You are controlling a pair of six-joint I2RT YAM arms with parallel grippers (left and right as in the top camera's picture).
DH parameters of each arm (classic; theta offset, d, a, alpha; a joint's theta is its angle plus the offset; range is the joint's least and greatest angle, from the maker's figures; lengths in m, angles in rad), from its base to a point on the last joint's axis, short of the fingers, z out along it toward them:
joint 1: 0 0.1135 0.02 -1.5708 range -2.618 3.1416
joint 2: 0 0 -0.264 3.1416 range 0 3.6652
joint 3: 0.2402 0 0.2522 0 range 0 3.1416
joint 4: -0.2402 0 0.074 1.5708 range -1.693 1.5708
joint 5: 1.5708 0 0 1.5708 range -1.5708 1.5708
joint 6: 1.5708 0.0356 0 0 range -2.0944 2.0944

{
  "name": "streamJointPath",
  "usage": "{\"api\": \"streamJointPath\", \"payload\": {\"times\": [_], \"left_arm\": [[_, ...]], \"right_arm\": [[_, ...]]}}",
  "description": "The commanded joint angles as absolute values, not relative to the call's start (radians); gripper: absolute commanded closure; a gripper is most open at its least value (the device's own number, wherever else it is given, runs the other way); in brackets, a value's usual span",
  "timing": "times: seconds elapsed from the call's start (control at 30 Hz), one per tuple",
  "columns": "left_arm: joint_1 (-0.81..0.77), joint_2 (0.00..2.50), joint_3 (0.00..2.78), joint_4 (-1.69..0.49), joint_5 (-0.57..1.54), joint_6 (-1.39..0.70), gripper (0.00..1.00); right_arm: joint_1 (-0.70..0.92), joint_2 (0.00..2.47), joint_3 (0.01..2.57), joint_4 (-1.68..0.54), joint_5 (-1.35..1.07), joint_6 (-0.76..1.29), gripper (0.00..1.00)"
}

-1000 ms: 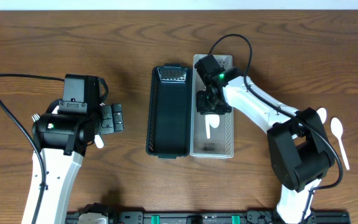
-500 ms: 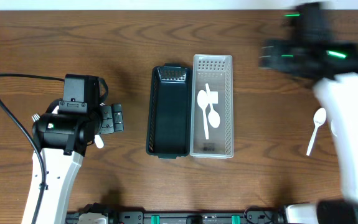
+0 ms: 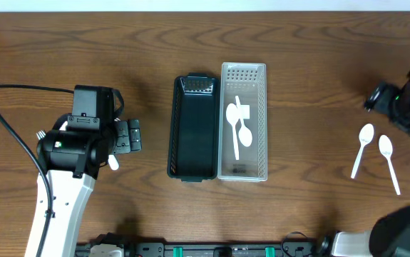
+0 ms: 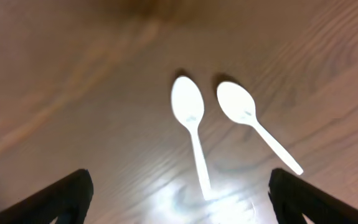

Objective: Pack container
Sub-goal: 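Grasp a third white spoon with the right gripper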

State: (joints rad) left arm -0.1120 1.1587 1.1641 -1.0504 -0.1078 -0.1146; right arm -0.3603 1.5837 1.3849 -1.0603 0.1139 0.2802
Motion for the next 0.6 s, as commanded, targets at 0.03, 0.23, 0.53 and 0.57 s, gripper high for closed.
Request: {"api": "streamJointPath", "payload": {"times": [0.03, 0.23, 0.53, 0.57], "left_arm": [[-0.107, 1.163, 1.182, -1.055, -0.105, -0.105, 0.02], [-0.107, 1.163, 1.182, -1.055, -0.105, -0.105, 0.02], [-0.107, 1.163, 1.182, -1.055, -0.105, -0.105, 0.02], [-0.107, 1.163, 1.182, -1.054, -0.105, -0.105, 0.02]], "right_arm": [[-0.402, 1.658, 1.267, -0.976, 0.123, 0.217, 0.05], [-0.407, 1.801, 1.219, -0.904, 0.084, 0.204, 0.05], [-0.407, 1.968, 1.219, -0.856, 0.031, 0.201, 0.1], [-0.407, 1.979, 1.219, -0.855, 0.027, 0.201, 0.1]]}}
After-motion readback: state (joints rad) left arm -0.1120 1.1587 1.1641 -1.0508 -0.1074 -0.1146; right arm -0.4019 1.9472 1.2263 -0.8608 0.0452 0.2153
